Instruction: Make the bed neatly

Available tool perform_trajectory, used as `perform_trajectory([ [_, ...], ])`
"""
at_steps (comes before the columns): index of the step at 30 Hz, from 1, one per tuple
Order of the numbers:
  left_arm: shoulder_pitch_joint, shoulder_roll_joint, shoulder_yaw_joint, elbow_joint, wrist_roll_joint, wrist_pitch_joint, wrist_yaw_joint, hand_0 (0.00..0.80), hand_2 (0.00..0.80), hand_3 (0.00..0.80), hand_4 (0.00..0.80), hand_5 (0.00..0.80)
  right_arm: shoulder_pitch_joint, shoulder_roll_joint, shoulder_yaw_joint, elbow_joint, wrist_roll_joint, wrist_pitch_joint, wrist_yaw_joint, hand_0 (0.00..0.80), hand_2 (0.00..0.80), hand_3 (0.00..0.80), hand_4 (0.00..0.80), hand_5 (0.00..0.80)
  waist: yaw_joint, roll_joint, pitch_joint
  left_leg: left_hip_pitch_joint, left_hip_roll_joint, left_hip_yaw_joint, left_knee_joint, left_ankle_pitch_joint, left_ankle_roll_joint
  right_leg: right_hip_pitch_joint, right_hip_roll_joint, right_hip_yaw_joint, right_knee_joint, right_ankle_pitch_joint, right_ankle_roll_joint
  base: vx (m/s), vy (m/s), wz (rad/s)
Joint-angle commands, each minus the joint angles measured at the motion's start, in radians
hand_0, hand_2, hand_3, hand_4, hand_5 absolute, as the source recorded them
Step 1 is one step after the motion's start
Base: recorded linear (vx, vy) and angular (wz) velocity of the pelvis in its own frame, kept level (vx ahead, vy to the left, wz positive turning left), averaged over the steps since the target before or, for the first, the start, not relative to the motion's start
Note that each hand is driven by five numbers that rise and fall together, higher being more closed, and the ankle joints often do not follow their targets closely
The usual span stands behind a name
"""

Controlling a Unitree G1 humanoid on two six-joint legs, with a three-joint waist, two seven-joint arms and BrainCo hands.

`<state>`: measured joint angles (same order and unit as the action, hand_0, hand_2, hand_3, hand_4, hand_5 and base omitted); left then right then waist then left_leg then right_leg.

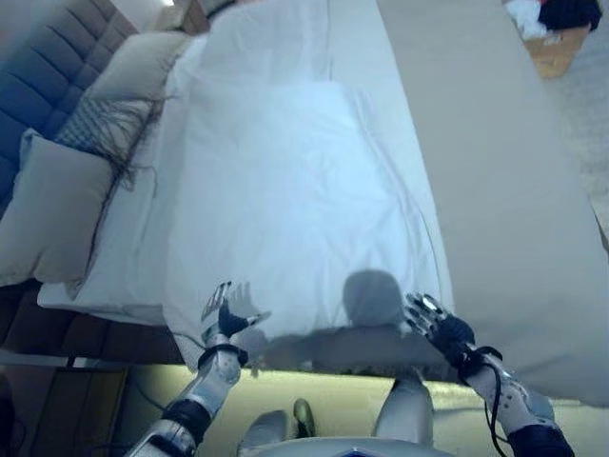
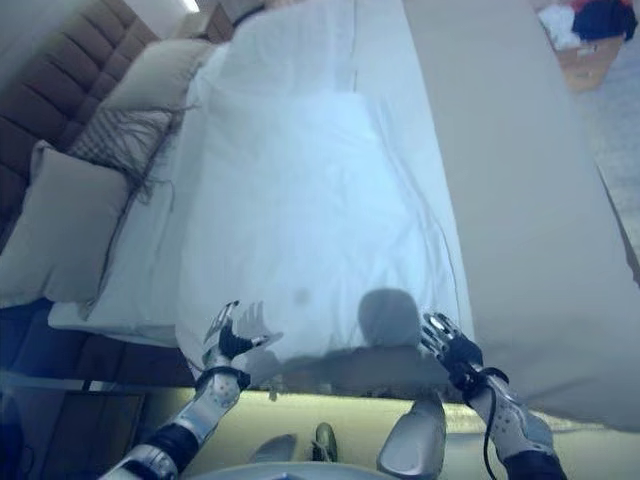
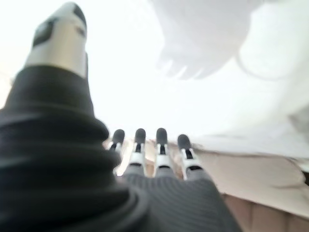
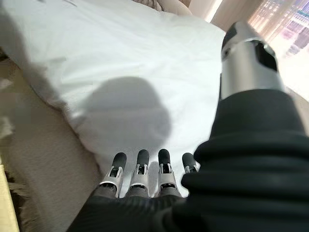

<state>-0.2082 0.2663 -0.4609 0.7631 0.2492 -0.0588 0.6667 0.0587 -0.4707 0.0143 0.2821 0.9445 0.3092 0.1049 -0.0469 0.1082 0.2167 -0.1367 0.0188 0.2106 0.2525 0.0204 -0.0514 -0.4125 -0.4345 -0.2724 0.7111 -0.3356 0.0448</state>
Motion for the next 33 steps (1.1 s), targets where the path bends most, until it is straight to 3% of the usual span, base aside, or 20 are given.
perform_trajectory([
  [1, -0.06, 0.015, 0.021, -0.017, -0.057, -0.036, 0.108, 0.0, 0.0, 0.0, 0.0, 0.0, -0.081, 0.0, 0.005, -0.067, 0.052, -0.08, -0.005, 0.0, 0.0, 0.0, 0.0, 0.0, -0.005, -0.021, 0.081, -0.137, 0.089, -0.053, 0.031, 0.011, -0.074, -0.043, -0.081, 0.091, -0.384, 0.494, 0.188, -0.201, 0.01, 0.02],
  [7, -0.157, 0.0, -0.007, -0.002, -0.095, -0.027, 0.185, 0.0, 0.0, 0.0, 0.0, 0.0, -0.201, -0.038, 0.027, -0.081, 0.074, -0.145, -0.051, 0.0, 0.0, 0.0, 0.0, 0.0, -0.032, -0.002, 0.16, -0.269, 0.083, -0.045, 0.079, 0.019, -0.08, -0.195, -0.063, 0.151, -0.359, 0.52, 0.181, -0.156, 0.041, -0.09],
  [10, -0.18, -0.005, -0.003, 0.002, -0.094, -0.01, 0.207, 0.0, 0.0, 0.0, 0.0, 0.0, -0.244, -0.065, 0.017, -0.105, 0.09, -0.136, -0.068, 0.0, 0.0, 0.0, 0.0, 0.0, -0.046, 0.01, 0.179, -0.317, 0.071, -0.041, 0.108, 0.015, -0.079, -0.251, -0.055, 0.183, -0.342, 0.525, 0.181, -0.042, 0.106, -0.14],
  [14, -0.201, 0.008, 0.003, 0.013, -0.06, 0.076, 0.197, 0.0, 0.0, 0.0, 0.0, 0.0, -0.265, -0.083, -0.003, -0.145, 0.123, -0.112, -0.101, 0.0, 0.0, 0.0, 0.0, 0.0, -0.058, 0.017, 0.201, -0.381, 0.067, -0.041, 0.154, 0.008, -0.078, -0.318, -0.043, 0.225, -0.303, 0.526, 0.178, -0.025, 0.07, -0.17],
  [20, -0.234, 0.029, -0.003, 0.031, 0.054, 0.279, 0.268, 0.0, 0.0, 0.0, 0.0, 0.0, -0.251, -0.1, -0.009, -0.212, 0.159, -0.1, -0.11, 0.0, 0.0, 0.0, 0.0, 0.0, -0.073, 0.015, 0.213, -0.425, 0.061, -0.043, 0.17, 0.019, -0.077, -0.367, -0.035, 0.246, -0.284, 0.532, 0.179, 0.009, 0.064, -0.07],
  [25, -0.255, 0.049, 0.001, 0.051, 0.103, 0.33, 0.342, 0.0, 0.0, 0.0, 0.0, 0.0, -0.237, -0.12, -0.02, -0.277, 0.171, -0.077, -0.137, 0.0, 0.0, 0.0, 0.0, 0.0, -0.083, 0.023, 0.214, -0.432, 0.05, -0.043, 0.16, 0.032, -0.075, -0.382, -0.03, 0.255, -0.29, 0.54, 0.177, 0.004, 0.069, -0.02],
  [33, -0.286, 0.063, -0.023, 0.111, 0.202, 0.377, 0.32, 0.0, 0.0, 0.0, 0.0, 0.0, -0.213, -0.168, -0.045, -0.32, 0.173, -0.051, -0.139, 0.0, 0.0, 0.0, 0.0, 0.0, -0.104, 0.044, 0.2, -0.406, 0.034, -0.044, 0.125, 0.058, -0.084, -0.391, -0.042, 0.265, -0.298, 0.562, 0.177, 0.038, 0.086, -0.03],
])
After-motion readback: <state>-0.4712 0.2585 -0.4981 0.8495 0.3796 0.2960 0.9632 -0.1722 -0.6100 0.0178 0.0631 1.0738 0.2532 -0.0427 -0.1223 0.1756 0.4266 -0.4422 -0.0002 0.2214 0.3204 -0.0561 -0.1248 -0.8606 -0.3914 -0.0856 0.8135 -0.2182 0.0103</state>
